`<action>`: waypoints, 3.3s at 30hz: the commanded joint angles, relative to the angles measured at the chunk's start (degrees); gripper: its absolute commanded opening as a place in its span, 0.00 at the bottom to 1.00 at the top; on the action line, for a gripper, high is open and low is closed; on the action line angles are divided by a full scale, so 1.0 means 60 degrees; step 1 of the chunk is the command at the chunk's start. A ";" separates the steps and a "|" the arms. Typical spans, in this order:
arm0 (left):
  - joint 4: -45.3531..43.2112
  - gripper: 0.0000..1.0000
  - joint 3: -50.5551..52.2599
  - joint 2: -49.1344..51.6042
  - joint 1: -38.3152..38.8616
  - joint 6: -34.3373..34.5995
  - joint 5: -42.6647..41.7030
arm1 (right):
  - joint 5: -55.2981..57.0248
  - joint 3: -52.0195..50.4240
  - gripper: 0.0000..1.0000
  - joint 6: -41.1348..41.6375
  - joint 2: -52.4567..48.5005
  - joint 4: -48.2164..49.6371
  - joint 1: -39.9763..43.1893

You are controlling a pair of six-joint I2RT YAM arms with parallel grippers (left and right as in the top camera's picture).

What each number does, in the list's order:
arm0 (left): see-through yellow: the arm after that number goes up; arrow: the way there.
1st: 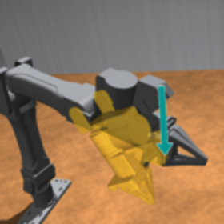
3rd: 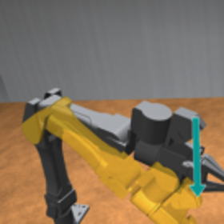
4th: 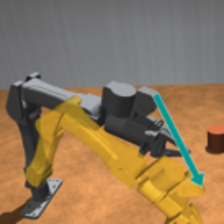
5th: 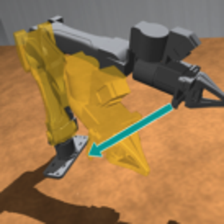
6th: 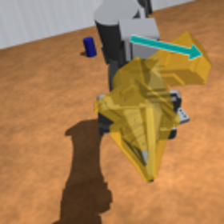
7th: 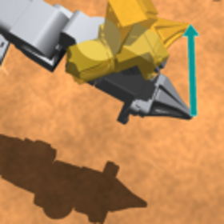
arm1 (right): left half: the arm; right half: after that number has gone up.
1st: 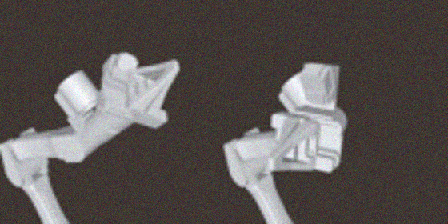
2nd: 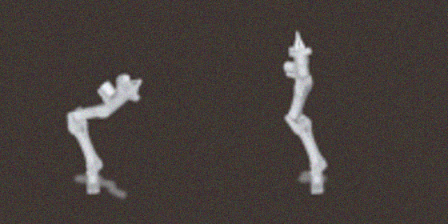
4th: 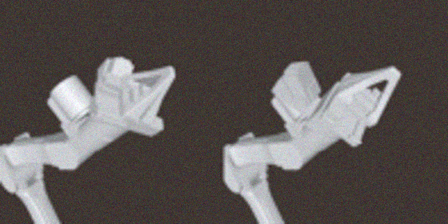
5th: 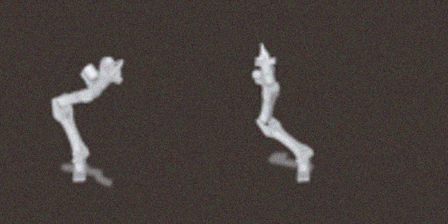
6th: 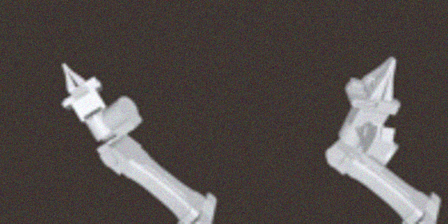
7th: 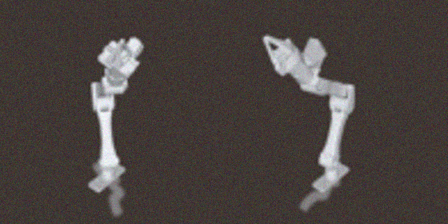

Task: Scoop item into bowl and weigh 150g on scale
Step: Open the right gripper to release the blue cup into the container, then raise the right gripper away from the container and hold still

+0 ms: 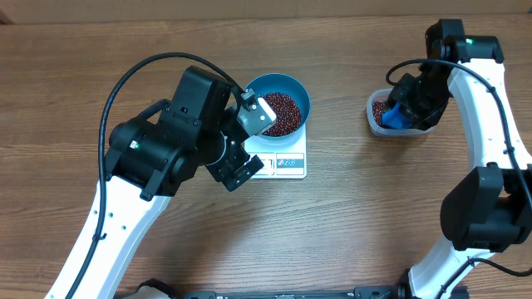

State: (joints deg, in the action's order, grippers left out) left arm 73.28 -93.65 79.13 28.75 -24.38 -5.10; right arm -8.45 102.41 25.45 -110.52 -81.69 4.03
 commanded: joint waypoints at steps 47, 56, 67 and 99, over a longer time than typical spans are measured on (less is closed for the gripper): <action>-0.0004 0.99 -0.0186 -0.0066 -0.0040 0.0000 0.0033 | 0.1650 0.0790 0.80 0.0000 0.0277 0.0594 0.0036; -0.0004 1.00 -0.0186 -0.0066 -0.0040 0.0000 0.0033 | 0.1778 0.2073 0.92 -0.0040 0.0277 0.0958 0.0036; -0.0004 0.99 -0.0189 -0.0066 -0.0040 0.0000 0.0033 | 0.2080 0.2630 1.00 -0.0058 0.0277 0.1158 0.0036; -0.0004 0.99 -0.0186 -0.0066 -0.0040 0.0000 0.0033 | 0.2069 0.2630 1.00 -0.0055 0.0277 0.1395 0.0036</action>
State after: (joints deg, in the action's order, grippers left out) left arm 73.28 -93.65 79.13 28.75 -24.38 -5.10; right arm 3.27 116.57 25.23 -110.52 -73.56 4.03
